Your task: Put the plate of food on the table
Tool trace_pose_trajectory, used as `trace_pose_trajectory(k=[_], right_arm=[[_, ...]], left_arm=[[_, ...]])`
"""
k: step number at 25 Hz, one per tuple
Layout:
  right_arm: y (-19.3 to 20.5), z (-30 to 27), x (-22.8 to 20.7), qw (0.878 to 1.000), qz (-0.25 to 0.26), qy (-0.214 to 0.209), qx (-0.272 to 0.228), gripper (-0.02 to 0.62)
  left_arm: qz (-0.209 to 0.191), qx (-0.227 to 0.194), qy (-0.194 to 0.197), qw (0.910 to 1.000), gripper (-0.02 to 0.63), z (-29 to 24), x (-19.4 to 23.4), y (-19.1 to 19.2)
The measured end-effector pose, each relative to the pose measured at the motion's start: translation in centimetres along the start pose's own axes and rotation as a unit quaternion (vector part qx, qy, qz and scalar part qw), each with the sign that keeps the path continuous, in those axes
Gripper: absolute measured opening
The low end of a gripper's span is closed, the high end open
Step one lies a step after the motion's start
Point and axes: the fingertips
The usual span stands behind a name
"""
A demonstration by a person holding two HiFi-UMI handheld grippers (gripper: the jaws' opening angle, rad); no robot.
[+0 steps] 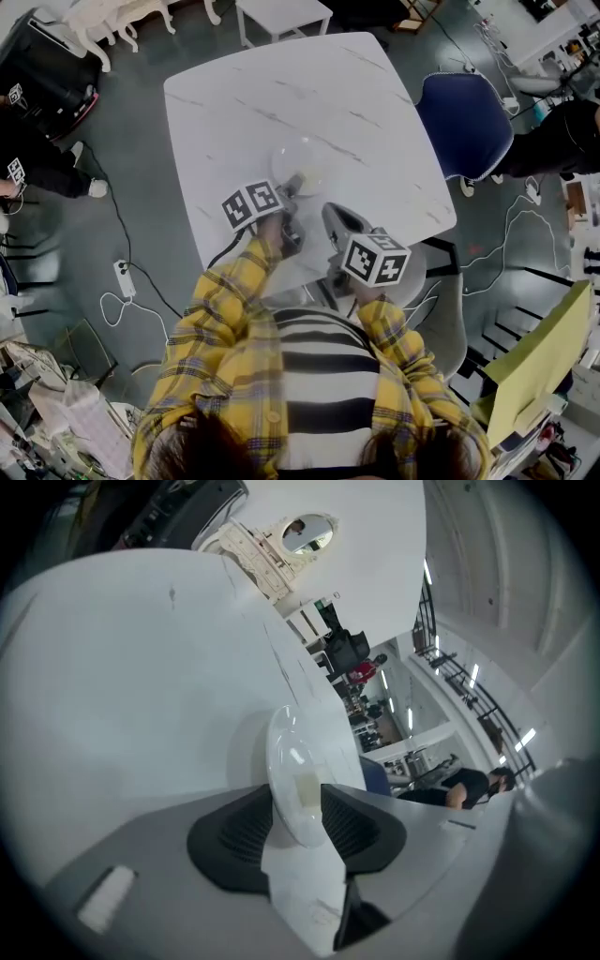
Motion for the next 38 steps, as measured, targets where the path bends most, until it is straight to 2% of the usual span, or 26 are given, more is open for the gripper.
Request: trace_pose_trajectory(k=[4, 7, 9, 11, 14, 17, 19, 20, 21, 24, 26, 32, 38], right_arm=[[0.0, 0.1, 0.0, 1.000, 0.000, -0.001, -0.001, 0.000], [0.1, 0.1, 0.2, 1.000, 0.001, -0.003, 0.000, 0.000], [0.1, 0.1, 0.4, 1.000, 0.001, -0.004, 0.000, 0.000], [0.1, 0.1, 0.6, 1.000, 0.001, -0.005, 0.000, 0.000], [0.1, 0.1, 0.8, 1.000, 0.003, -0.008, 0.000, 0.000], [0.3, 0.1, 1.0, 1.000, 0.003, -0.011, 0.002, 0.000], [0.3, 0.1, 0.9, 1.000, 0.004, -0.011, 0.002, 0.000], [0.3, 0.1, 1.0, 1.000, 0.005, -0.011, 0.002, 0.000], [0.3, 0.0, 1.0, 1.000, 0.005, -0.011, 0.002, 0.000], [0.3, 0.0, 0.9, 1.000, 0.006, -0.010, 0.003, 0.000], [0.3, -0.1, 0.8, 1.000, 0.006, -0.009, 0.004, 0.000], [0.3, -0.7, 0.8, 1.000, 0.011, -0.009, 0.007, 0.000], [0.7, -1.3, 0.6, 1.000, 0.020, -0.007, 0.013, 0.000]], left_arm=[[-0.092, 0.025, -0.054, 0.9939, 0.257, 0.3, 0.5, 0.6], [-0.151, 0.040, -0.070, 0.9853, 0.285, 0.4, 0.5, 0.8], [-0.199, 0.047, -0.082, 0.9754, 0.288, 0.5, 0.6, 0.8], [-0.261, 0.056, -0.099, 0.9587, 0.287, 0.7, 0.7, 0.7], [-0.344, 0.073, -0.130, 0.9269, 0.287, 1.0, 1.4, 0.7], [-0.409, 0.064, -0.168, 0.8948, 0.285, 1.6, 2.3, -0.3], [-0.433, 0.050, -0.169, 0.8841, 0.287, 1.6, 2.0, -0.8], [-0.431, 0.044, -0.170, 0.8850, 0.286, 1.8, 1.9, -1.0], [-0.417, 0.038, -0.166, 0.8926, 0.284, 2.1, 1.9, -1.2], [-0.327, 0.021, -0.108, 0.9386, 0.234, 2.4, 0.6, -0.7], [-0.283, 0.011, -0.082, 0.9555, 0.174, 2.8, 0.0, -0.7], [-0.210, -0.014, -0.031, 0.9772, 0.002, 4.2, -1.0, -0.7], [-0.131, -0.027, 0.053, 0.9896, -0.002, 5.5, -2.4, 0.7]])
Point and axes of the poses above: the fingertips, and each gripper's own axes: z backward along the fingers, x to its left, y out of its underside, and after that the axes turned 1 degree about -y, right-handed
